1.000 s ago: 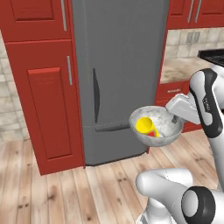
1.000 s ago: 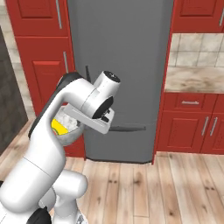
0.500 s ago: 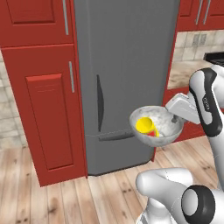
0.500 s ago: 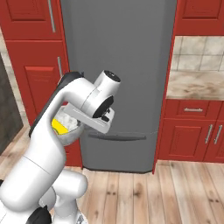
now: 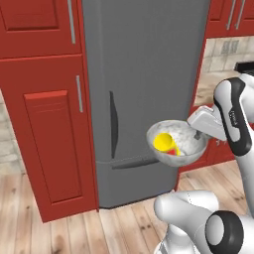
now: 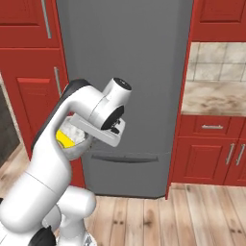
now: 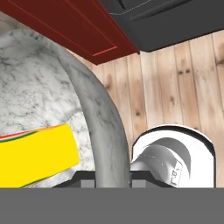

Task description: Place the cup inside the bowl on the dining table and move the bowl to any counter.

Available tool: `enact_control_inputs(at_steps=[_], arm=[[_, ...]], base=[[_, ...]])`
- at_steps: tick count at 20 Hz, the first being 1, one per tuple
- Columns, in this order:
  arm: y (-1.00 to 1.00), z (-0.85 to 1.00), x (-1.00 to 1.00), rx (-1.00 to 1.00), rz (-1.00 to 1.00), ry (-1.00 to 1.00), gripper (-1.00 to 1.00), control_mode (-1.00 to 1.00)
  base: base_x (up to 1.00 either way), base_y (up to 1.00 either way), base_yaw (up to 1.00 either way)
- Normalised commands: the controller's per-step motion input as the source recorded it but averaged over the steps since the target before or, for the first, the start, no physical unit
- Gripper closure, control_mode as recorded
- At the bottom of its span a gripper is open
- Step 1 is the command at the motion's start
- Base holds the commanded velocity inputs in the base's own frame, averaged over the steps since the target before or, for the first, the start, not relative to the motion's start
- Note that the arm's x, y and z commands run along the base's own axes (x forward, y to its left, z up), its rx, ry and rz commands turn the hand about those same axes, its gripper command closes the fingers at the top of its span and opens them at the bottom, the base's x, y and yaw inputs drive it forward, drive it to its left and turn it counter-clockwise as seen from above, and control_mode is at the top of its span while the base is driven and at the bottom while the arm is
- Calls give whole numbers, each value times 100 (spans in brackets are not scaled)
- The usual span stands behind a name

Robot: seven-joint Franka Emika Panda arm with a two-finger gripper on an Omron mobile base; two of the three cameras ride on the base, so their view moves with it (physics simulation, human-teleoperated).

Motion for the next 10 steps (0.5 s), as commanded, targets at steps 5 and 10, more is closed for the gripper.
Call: enact_control_inputs(at_steps=[5,10], arm=[[0,0,0,0,0,0,100,100],[0,0,0,0,0,0,100,100]], base=[[10,-51,0],[-18,-68,0]])
